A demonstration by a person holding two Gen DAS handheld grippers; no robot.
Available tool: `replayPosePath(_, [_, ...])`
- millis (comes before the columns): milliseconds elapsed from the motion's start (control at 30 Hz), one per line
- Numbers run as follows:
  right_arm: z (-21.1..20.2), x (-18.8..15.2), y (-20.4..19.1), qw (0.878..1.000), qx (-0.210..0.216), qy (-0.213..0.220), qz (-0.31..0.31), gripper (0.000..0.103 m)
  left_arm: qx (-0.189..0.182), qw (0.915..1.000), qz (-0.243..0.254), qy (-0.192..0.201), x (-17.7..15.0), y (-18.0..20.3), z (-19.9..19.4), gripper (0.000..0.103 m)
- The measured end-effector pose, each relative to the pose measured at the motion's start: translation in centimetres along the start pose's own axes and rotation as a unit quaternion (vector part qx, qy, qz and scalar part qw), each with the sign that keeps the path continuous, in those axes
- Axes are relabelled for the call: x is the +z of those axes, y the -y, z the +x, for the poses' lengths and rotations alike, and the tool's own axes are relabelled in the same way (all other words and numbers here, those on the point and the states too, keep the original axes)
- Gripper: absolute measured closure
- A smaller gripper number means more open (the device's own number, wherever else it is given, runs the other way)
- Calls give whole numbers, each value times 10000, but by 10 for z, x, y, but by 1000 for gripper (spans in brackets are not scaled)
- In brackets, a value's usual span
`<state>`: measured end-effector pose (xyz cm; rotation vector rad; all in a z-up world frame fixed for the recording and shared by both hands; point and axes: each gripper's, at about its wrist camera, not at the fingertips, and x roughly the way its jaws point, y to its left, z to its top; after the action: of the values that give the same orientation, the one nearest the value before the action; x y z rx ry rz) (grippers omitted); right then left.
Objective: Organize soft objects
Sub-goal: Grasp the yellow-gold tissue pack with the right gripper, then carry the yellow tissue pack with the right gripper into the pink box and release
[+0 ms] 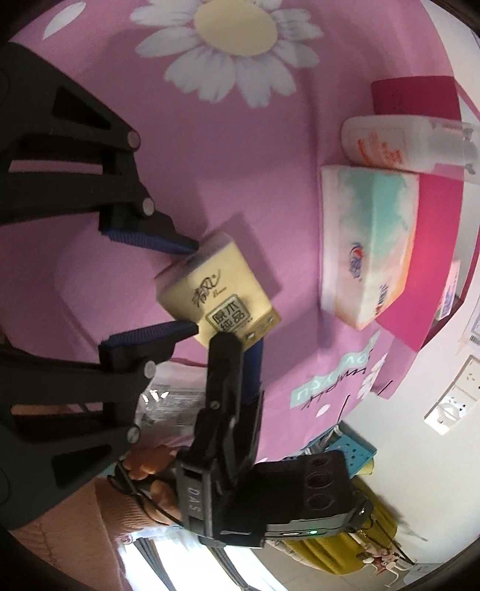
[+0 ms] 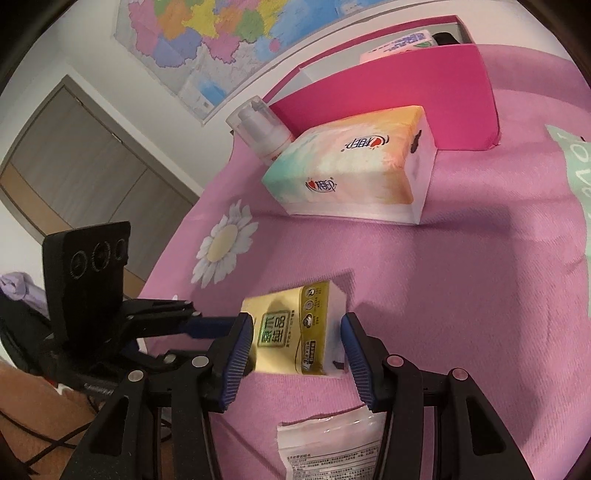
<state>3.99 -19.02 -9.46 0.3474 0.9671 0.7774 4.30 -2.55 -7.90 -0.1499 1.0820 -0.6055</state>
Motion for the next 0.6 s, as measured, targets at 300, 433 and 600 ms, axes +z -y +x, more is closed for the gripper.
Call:
replayPosePath(300, [3, -2, 5, 9998, -170, 7, 122, 63, 54, 9999, 82, 34, 3, -4, -3, 71])
replayPosePath(433, [1, -3, 2, 9996, -263, 66, 100, 66, 166, 9998, 127, 58, 4, 0, -2, 71])
replayPosePath(600, [-2, -1, 0, 9992, -368, 136, 71, 68, 252, 9993, 224, 154, 9, 6, -4, 71])
